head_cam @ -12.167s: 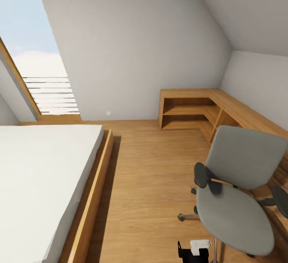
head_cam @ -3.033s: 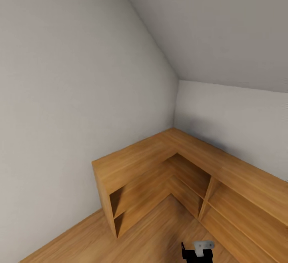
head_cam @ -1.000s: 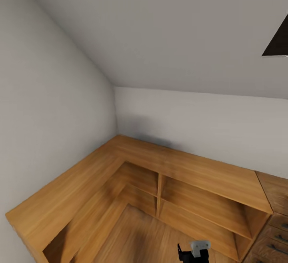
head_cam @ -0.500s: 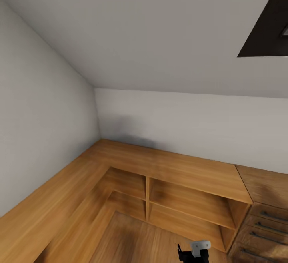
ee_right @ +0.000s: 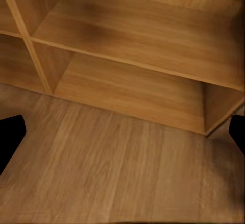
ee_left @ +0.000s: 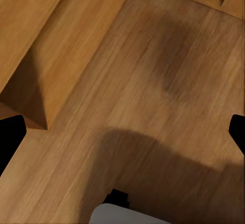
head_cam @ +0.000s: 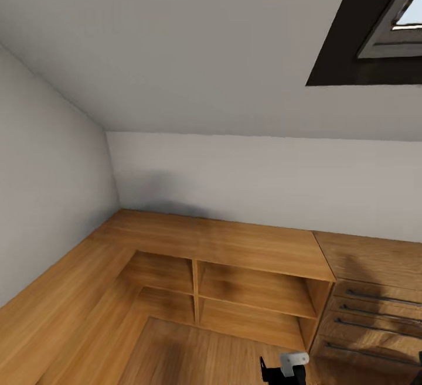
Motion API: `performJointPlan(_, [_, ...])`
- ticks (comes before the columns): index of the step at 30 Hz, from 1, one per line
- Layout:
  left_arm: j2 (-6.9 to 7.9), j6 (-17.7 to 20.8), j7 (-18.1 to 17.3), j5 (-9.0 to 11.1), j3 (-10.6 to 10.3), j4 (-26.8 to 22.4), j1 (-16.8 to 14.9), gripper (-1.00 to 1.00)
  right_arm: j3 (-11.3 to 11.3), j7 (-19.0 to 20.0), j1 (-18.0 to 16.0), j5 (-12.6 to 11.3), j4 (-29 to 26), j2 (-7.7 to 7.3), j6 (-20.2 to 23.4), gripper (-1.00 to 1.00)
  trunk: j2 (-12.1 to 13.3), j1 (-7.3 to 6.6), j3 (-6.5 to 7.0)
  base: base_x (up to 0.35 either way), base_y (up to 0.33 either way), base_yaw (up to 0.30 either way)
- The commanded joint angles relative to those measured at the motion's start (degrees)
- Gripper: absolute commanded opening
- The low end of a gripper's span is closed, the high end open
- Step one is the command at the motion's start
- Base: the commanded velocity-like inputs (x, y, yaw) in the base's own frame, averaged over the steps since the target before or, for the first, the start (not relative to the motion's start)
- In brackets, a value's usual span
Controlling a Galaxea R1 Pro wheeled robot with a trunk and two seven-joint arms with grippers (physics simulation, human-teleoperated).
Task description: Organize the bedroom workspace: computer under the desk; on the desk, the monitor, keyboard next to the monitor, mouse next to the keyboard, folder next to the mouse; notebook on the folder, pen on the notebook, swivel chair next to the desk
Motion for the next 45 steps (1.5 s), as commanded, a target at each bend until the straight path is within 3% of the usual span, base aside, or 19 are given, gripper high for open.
performJointPlan(1, [0.05, -0.3, 0.3, 0.6, -0.5, -0.1, 0.0, 1.00, 0.5, -0.1, 0.0, -0.6, 0.1, 0.04, -0.2, 1.00, 0.0, 0.02, -0.01, 0.000, 0.000, -0.175])
performJointPlan(20, [0.01, -0.3, 0.3, 0.6, -0.5, -0.1, 0.0, 1.00, 0.4, -0.3, 0.0, -0.9, 0.1, 0.10, -0.2, 1.00, 0.0, 0.02, -0.21, 0.000, 0.000, -0.050])
performJointPlan(45, [0.05, -0.3, 0.3, 0.6, -0.5, -0.1, 0.0, 1.00, 0.4, -0.2, 0.0, -0.9, 0.1, 0.04, -0.2, 1.00, 0.0, 0.02, -1.89, 0.000, 0.079, -0.189])
